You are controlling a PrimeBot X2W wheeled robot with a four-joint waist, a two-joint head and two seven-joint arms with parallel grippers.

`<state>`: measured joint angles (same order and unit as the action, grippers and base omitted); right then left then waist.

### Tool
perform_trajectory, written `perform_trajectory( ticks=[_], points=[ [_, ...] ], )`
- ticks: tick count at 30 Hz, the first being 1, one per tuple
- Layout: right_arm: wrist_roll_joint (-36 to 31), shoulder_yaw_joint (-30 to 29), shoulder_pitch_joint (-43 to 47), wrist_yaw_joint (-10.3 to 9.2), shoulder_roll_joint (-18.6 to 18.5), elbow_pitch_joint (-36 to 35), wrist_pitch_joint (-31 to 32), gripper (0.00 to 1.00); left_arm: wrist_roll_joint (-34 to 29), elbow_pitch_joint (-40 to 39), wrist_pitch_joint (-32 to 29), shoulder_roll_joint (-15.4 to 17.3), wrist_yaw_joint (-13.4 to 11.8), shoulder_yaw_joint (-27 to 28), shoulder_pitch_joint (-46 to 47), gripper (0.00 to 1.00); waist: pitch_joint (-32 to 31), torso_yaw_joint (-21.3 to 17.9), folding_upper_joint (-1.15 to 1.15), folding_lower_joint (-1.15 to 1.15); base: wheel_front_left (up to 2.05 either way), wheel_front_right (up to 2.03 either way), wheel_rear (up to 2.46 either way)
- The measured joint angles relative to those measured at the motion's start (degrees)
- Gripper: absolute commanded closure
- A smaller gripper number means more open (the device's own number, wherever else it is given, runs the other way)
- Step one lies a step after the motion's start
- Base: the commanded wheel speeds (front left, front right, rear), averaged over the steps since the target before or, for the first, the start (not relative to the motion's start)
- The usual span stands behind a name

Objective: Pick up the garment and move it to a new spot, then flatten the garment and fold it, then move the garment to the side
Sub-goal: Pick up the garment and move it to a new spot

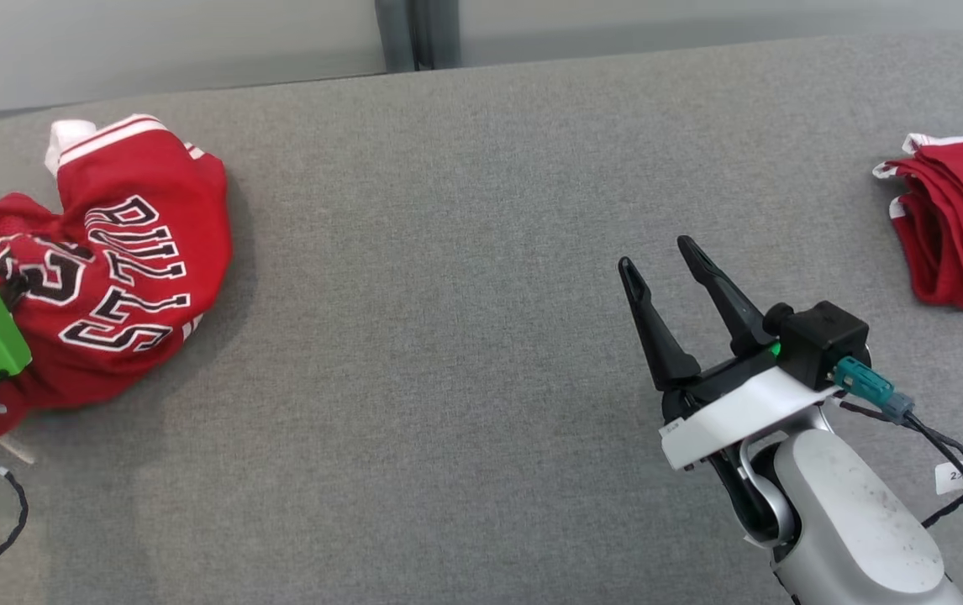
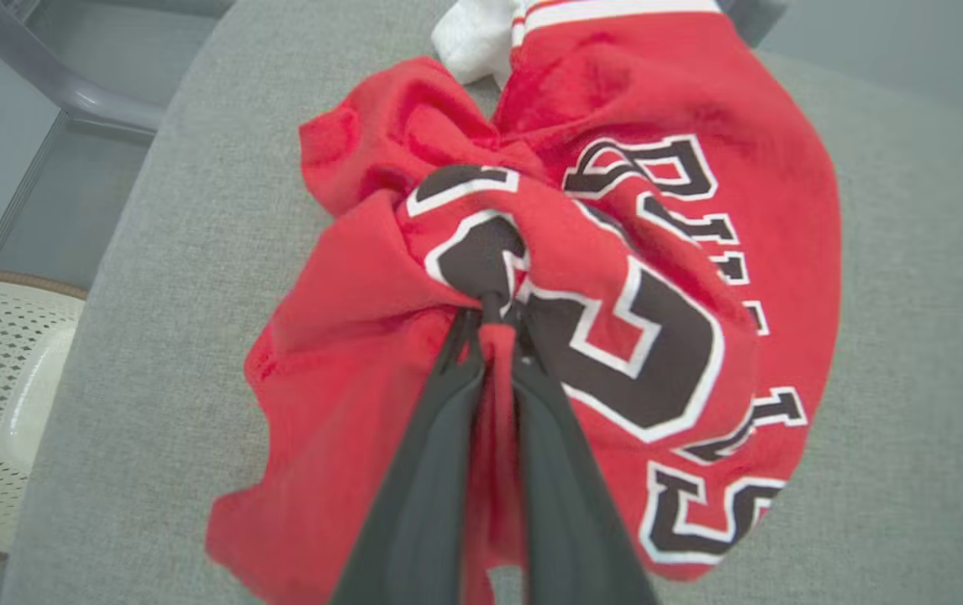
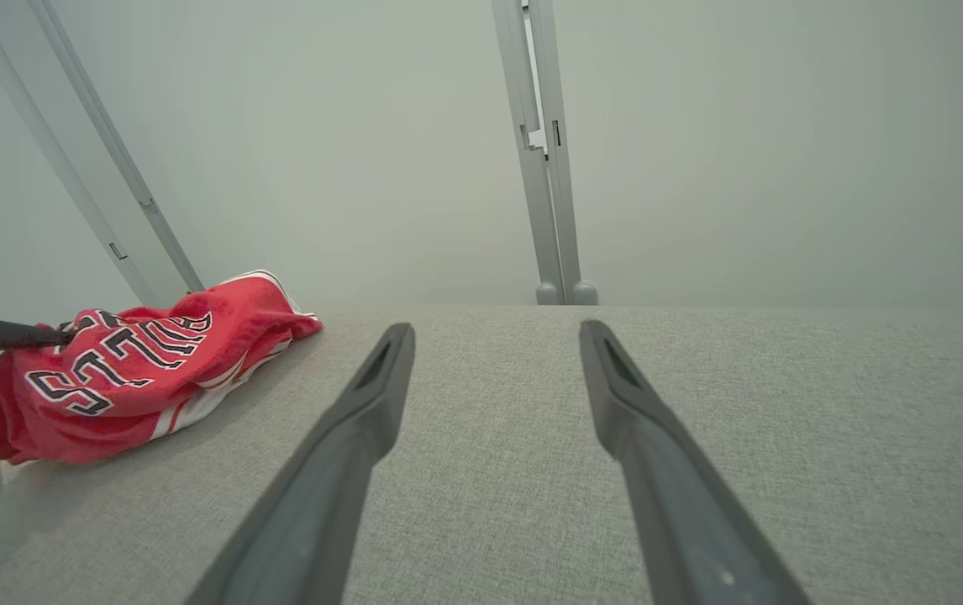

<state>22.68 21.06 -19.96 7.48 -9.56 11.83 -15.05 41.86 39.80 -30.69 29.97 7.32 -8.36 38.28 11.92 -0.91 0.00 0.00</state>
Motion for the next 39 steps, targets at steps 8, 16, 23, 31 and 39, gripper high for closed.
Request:
perform_trajectory(
  ticks=[8,16,23,31,39],
  points=[
    [0.1,-2.3,2.6,0.0,0.7,0.4,0.0,0.0,1.6,-16.0,-0.1,2.8,0.0,-8.2,1.3,1.0,-5.0,-1.3,0.0,0.0,0.0,0.0,0.0],
    [-0.5,-5.8,3.8,0.0,0.6,0.0,0.0,0.0,2.5,-31.1,0.3,1.8,0.1,-13.9,2.8,1.0,-7.5,-5.7,0.0,0.0,0.0,0.0,0.0],
    [-1.2,-9.1,4.5,0.0,0.2,-1.0,0.0,0.0,3.8,-40.4,1.2,-3.9,-0.8,-15.9,4.6,1.0,-8.1,-9.6,0.0,0.0,0.0,0.0,0.0],
    [-1.3,-10.0,4.5,0.0,0.3,-1.5,0.0,0.0,3.8,-38.1,5.1,-7.2,-2.4,-17.1,1.1,1.0,-6.1,-11.5,0.0,0.0,0.0,0.0,0.0],
    [-1.3,-9.6,4.1,0.0,0.3,-1.5,0.0,0.0,3.4,-20.2,14.9,-7.2,-2.3,-15.2,-5.6,1.0,-4.7,-12.7,0.0,0.0,0.0,0.0,0.0]
  ],
)
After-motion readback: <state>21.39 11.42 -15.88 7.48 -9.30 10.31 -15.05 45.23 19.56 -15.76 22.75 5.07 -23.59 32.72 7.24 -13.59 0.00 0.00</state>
